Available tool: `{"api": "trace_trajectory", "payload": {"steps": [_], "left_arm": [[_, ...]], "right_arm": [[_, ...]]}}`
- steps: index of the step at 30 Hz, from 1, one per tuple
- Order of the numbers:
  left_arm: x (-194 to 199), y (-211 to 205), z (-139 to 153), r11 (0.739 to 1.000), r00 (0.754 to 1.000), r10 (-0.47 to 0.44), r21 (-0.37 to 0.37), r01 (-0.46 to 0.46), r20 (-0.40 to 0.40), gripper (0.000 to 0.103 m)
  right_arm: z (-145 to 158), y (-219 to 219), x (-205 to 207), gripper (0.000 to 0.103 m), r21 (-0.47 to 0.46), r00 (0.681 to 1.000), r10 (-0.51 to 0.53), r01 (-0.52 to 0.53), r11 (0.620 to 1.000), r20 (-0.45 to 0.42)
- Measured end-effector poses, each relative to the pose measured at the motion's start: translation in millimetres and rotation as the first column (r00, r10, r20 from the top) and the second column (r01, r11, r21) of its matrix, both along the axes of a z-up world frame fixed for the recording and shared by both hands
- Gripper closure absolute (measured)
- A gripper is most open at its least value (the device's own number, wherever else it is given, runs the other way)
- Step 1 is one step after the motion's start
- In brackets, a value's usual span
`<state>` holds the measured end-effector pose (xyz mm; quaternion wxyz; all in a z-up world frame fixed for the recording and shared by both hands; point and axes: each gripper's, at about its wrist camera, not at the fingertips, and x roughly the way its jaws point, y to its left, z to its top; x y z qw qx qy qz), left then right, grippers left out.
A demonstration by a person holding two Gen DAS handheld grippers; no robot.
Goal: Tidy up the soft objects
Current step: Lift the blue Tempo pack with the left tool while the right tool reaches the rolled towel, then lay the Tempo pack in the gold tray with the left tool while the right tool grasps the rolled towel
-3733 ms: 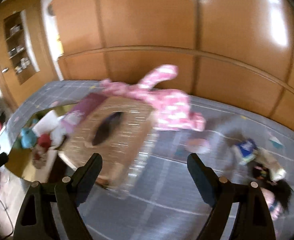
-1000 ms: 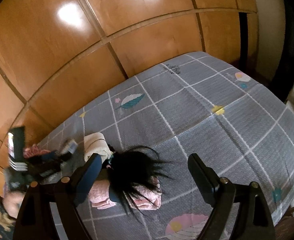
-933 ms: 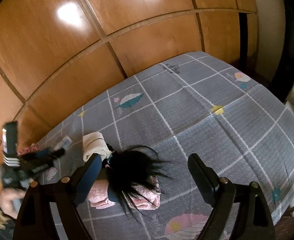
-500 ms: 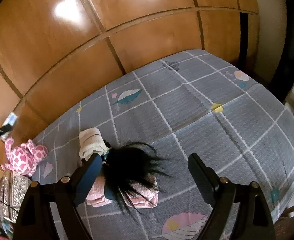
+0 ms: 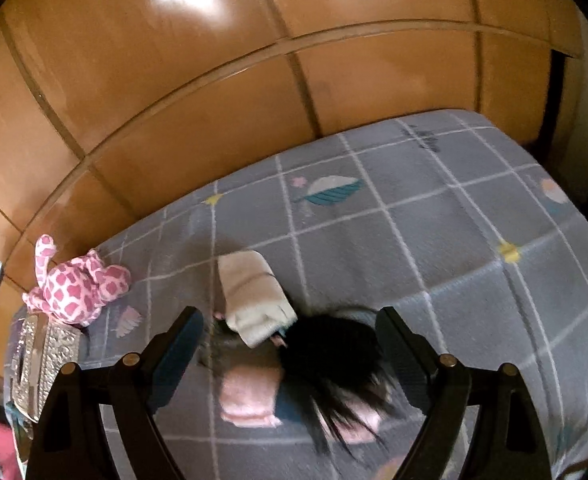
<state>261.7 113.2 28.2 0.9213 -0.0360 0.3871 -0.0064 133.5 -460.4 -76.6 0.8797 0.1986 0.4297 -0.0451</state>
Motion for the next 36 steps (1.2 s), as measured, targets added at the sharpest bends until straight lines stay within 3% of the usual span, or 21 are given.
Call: {"api": "trace_trajectory", "payload": {"steps": [6,16,17,18,20,23,30,36], "left_arm": [[-39.6,51.3,-23.6,0.994,0.994,0.107,-0.018,-0.108,-0.022,0.050],[-106.2,105.8,-64.6,0.975,0.975,0.211,-0.060,-0.215,-0.076,0.050],[-112.4,110.9,-69.3,0.972,0.971,0.222,-0.061,-0.228,-0.087,0.050],[-119.1,116.3,-73.9,0.969,0.968,0.233,-0.061,-0.240,-0.095,0.050],[-131.4,126.7,-82.4,0.960,0.959,0.259,-0.075,-0.268,-0.114,0.050],[-147.0,140.7,-95.2,0.947,0.945,0.295,-0.093,-0.309,-0.142,0.050],[-186.1,163.7,-120.8,0.922,0.920,0.352,-0.105,-0.373,-0.176,0.050],[-210.4,181.1,-133.6,0.904,0.906,0.378,-0.137,-0.406,-0.192,0.050]], "right_arm": [[-10.2,-2.5,45.4,0.013,0.047,0.994,0.060,-0.056,0.997,-0.090],[-44.2,10.5,83.4,0.014,0.026,0.966,0.086,-0.082,0.996,-0.242],[-47.7,13.3,84.9,0.020,0.028,0.964,0.091,-0.087,0.996,-0.249],[-51.8,16.5,86.1,0.035,0.033,0.961,0.100,-0.094,0.995,-0.259],[-59.1,24.7,87.9,0.053,-0.002,0.952,0.099,-0.104,0.995,-0.288],[-62.7,36.5,88.3,0.066,-0.048,0.945,0.112,-0.133,0.990,-0.307],[-52.1,62.1,86.7,0.069,-0.183,0.940,0.105,-0.171,0.968,-0.325],[-29.2,64.6,75.5,0.070,-0.169,0.972,0.052,-0.092,0.981,-0.229]]}}
